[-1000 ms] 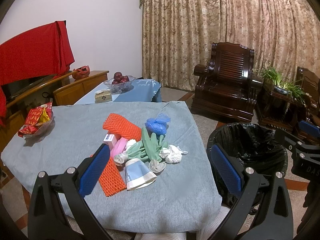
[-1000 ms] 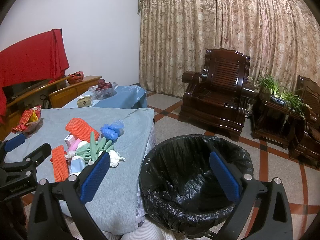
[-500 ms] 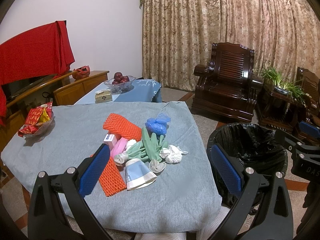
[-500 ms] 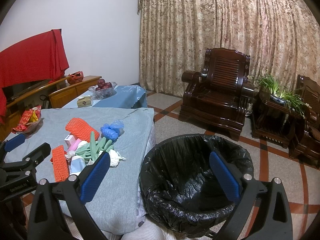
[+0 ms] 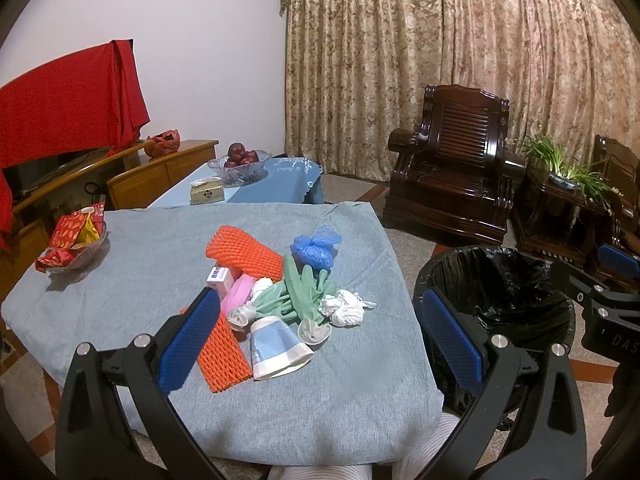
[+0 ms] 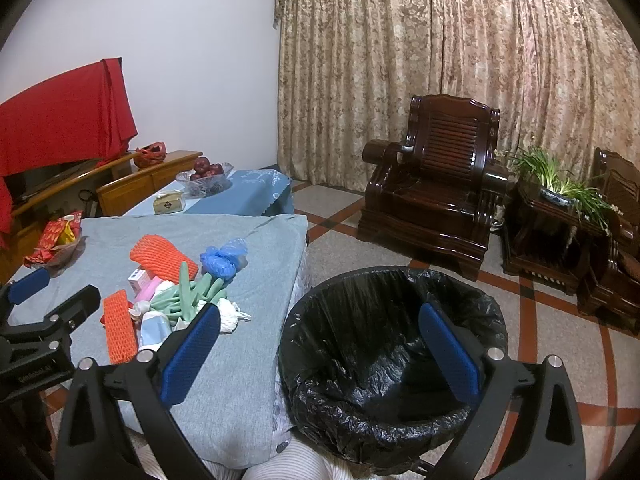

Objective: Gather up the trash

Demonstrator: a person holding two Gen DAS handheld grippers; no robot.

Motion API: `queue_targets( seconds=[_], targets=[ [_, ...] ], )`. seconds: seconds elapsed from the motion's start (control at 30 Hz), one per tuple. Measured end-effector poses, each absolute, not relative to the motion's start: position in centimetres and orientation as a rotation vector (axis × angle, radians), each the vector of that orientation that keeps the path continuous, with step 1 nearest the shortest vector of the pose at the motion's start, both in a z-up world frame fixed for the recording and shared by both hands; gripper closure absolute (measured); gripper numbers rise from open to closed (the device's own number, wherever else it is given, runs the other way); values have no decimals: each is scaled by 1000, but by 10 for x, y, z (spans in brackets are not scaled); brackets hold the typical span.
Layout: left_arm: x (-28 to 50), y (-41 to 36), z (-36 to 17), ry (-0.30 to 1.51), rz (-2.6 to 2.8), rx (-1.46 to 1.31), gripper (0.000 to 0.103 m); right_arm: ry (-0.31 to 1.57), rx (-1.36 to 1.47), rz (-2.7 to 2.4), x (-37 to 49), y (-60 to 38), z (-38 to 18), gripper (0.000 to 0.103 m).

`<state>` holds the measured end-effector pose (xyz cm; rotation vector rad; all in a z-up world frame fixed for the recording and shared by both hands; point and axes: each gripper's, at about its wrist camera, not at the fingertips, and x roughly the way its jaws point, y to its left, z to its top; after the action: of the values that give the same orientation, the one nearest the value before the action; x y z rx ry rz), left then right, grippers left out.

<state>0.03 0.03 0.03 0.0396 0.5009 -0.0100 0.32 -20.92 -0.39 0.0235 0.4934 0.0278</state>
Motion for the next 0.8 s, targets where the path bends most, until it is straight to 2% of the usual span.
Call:
queue_targets(
  seconds=[0.33, 0.57, 0.8],
  targets=[
    [14, 27, -11, 488, 18, 36, 5, 493, 19, 48, 17, -196, -13, 6],
    [24, 77, -20, 480, 127, 3, 5, 502, 14, 141, 45, -164, -22, 6],
    [38, 135, -57, 554, 230, -28, 5, 551, 0, 250, 77, -117, -49, 6]
  ],
)
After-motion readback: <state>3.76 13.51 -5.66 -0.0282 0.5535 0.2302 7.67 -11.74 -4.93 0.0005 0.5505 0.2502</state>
